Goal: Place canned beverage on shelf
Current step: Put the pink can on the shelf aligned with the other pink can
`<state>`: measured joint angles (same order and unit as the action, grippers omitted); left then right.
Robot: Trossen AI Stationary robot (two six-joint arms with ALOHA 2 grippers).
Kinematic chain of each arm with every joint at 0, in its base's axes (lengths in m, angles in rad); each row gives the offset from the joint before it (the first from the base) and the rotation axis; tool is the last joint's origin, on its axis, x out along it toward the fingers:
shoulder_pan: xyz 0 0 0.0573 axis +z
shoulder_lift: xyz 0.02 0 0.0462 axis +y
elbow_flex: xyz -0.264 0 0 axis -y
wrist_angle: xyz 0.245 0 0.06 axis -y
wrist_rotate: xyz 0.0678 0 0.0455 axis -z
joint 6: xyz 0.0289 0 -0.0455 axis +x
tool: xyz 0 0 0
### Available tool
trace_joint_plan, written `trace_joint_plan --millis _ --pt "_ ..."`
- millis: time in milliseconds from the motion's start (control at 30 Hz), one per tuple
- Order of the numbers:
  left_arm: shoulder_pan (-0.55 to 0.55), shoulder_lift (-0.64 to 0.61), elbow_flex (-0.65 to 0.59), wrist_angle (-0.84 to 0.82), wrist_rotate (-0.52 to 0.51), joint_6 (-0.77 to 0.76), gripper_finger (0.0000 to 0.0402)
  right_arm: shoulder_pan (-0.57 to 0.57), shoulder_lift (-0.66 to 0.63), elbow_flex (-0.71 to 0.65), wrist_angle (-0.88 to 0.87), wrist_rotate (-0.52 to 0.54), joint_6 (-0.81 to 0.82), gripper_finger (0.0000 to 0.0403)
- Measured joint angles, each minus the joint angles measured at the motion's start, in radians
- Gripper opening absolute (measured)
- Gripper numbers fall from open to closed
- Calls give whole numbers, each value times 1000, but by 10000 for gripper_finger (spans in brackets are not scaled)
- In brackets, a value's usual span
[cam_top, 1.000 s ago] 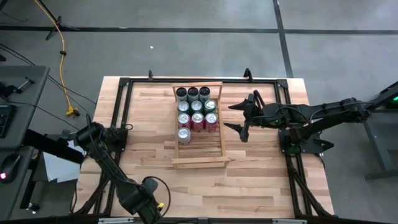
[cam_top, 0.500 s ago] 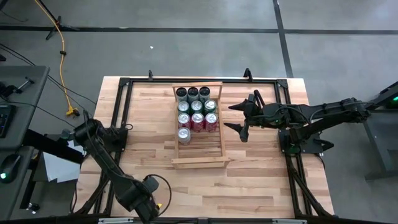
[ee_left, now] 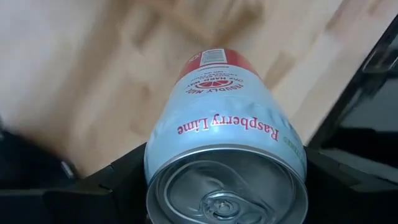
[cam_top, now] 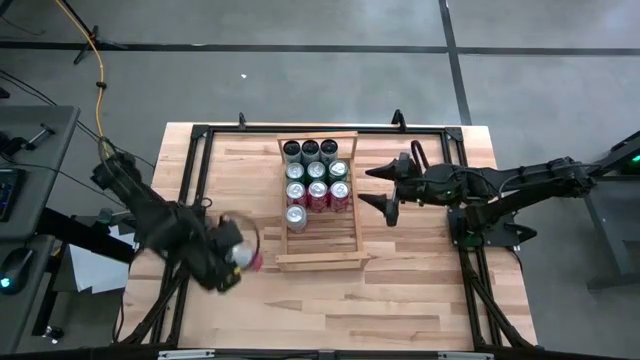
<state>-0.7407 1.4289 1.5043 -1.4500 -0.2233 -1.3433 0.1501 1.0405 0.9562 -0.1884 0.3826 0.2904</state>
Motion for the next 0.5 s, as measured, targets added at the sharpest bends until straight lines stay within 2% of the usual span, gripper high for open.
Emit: trace_joint_plan --millis 133,333,500 --pt "142 -80 0 8 -71 298 282 0 0 0 127 -82 27 330" --pt "367 -87 26 81 -79 882 282 0 42 0 341 -184 115 330" --pt "445 -36 134 149 -81 1343 282 1 151 82 306 -260 199 330"
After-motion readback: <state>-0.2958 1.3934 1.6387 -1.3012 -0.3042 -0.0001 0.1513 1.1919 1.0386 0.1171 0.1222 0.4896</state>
